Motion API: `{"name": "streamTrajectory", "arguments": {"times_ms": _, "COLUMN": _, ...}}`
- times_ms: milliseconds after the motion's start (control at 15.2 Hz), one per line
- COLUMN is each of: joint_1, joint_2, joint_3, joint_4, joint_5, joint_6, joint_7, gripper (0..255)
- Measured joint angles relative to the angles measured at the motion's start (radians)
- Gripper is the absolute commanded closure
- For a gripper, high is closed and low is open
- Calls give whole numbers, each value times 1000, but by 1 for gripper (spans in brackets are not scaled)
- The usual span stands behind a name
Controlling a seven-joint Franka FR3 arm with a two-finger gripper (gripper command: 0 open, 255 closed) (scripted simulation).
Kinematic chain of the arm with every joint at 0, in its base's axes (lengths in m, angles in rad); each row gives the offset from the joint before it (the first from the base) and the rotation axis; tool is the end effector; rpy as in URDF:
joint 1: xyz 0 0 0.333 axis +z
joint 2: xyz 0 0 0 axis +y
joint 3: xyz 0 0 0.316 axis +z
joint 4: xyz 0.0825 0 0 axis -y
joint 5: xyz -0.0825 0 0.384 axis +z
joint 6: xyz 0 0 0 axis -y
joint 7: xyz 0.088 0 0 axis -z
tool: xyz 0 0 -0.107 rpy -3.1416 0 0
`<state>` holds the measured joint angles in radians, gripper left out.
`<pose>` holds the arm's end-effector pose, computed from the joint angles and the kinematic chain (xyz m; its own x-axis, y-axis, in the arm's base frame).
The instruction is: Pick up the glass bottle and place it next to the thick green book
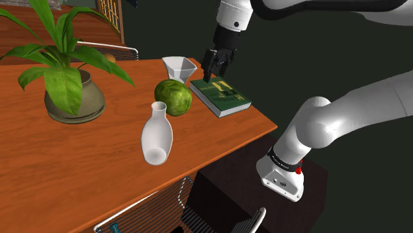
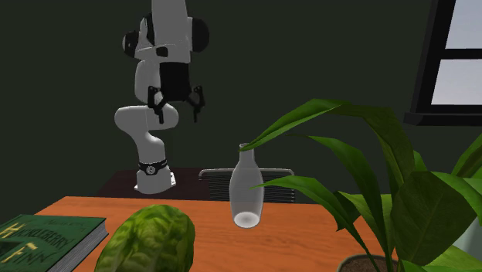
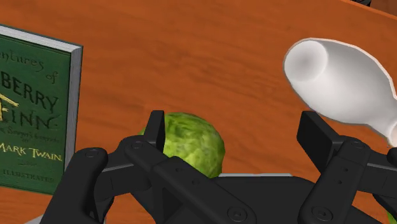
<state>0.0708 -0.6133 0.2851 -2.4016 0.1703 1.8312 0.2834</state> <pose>0.3439 0.1558 0.5226 0.9995 -0.0173 0.0249 -0.0170 -0.9998 -0.0104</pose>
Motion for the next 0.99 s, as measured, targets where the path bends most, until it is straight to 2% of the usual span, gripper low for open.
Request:
{"name": "streamTrajectory", "arguments": {"times_ms": 462, "joint_1": 16, "joint_2": 184, "joint_3": 154, "joint_4": 93, "joint_5": 12, "joint_6": 108, "joint_7": 167, "gripper": 0}}
{"name": "streamTrajectory", "arguments": {"times_ms": 660, "joint_1": 17, "joint_2": 277, "joint_3": 220, "joint_4": 146, "joint_5": -8, "joint_6": 152, "joint_7": 247, "gripper": 0}}
{"name": "streamTrajectory", "arguments": {"times_ms": 990, "joint_1": 18, "joint_2": 453, "joint_3": 320, "joint_4": 262, "joint_5": -88, "joint_6": 202, "joint_7": 395, "gripper": 0}}
